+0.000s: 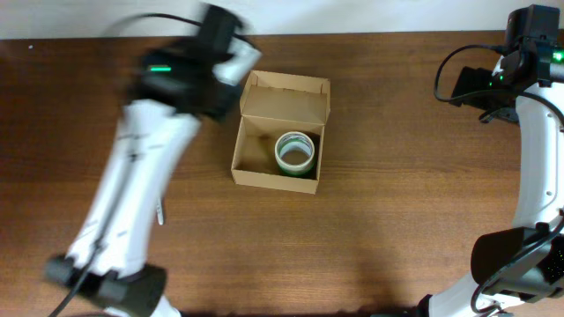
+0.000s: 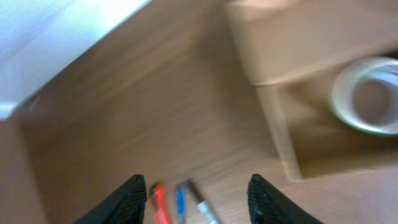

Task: Pack container
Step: 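Withdraw the left gripper from the box toward the red box cutter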

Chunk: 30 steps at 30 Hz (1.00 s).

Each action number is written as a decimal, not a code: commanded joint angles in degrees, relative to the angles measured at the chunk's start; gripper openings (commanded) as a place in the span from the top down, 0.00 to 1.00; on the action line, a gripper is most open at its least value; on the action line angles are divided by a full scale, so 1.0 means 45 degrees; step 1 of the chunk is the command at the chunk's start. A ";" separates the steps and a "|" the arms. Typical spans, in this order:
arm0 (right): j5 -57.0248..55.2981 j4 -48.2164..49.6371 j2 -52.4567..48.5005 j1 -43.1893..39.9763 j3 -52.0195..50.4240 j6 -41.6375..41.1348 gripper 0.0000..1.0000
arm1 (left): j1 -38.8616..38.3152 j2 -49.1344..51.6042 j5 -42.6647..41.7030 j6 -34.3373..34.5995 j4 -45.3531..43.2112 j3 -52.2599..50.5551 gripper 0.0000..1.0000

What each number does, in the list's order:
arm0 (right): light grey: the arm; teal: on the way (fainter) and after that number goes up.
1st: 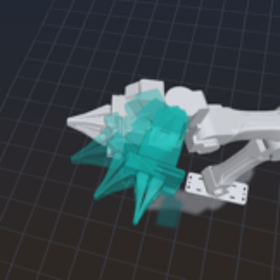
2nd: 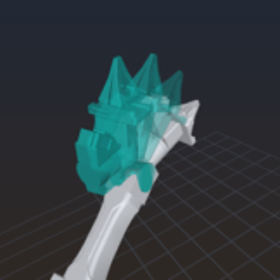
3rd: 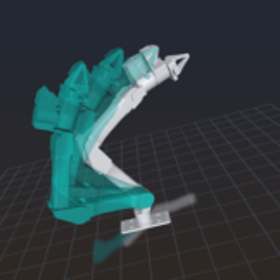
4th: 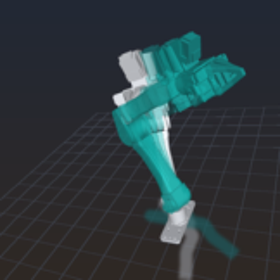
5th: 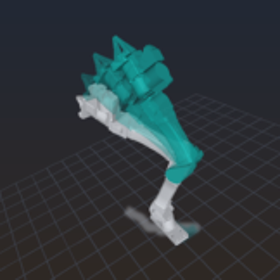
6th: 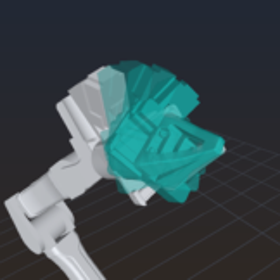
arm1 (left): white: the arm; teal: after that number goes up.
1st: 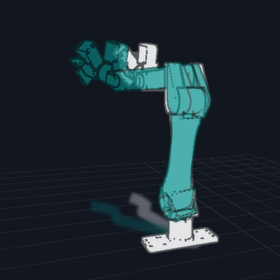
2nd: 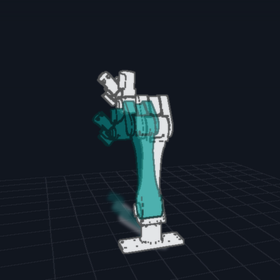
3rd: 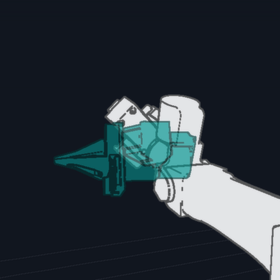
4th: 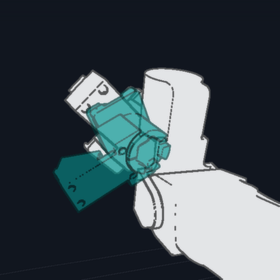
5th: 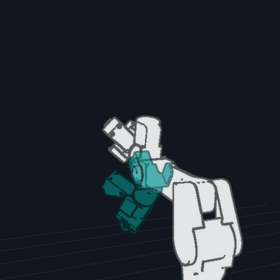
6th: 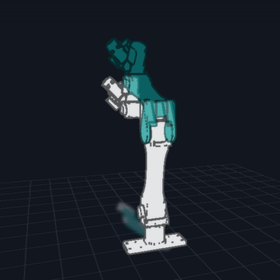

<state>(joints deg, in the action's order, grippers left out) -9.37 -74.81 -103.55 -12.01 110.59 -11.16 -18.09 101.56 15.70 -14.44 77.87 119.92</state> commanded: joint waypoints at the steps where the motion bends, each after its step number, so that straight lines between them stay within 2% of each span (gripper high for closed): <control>1: 0.0019 0.0005 0.0253 -0.0005 0.0214 0.0049 0.01 | 0.1948 -0.0423 -0.0544 0.1054 0.0126 -0.0204 0.47; 8: 0.0019 0.0005 0.0253 -0.0005 0.0214 0.0049 0.01 | 0.5119 0.0029 -0.2191 0.1409 0.0520 -0.2443 0.47; 12: 0.0019 0.0005 0.0253 -0.0005 0.0214 0.0049 0.01 | 0.5731 0.0597 -0.2307 0.1443 0.0408 -0.4308 0.47; 19: 0.0019 0.0005 0.0253 -0.0005 0.0214 0.0049 0.00 | 0.6504 0.0767 -0.2152 0.1287 -0.1467 -0.7577 0.47; 30: 0.0019 0.0010 0.0253 -0.0005 0.0214 0.0049 0.01 | 0.8976 0.0874 -0.2841 0.1098 -0.2079 -0.7975 0.47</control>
<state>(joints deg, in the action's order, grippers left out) -9.37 -74.81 -103.55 -12.01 110.59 -11.09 19.75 105.01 5.69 -8.93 68.90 84.29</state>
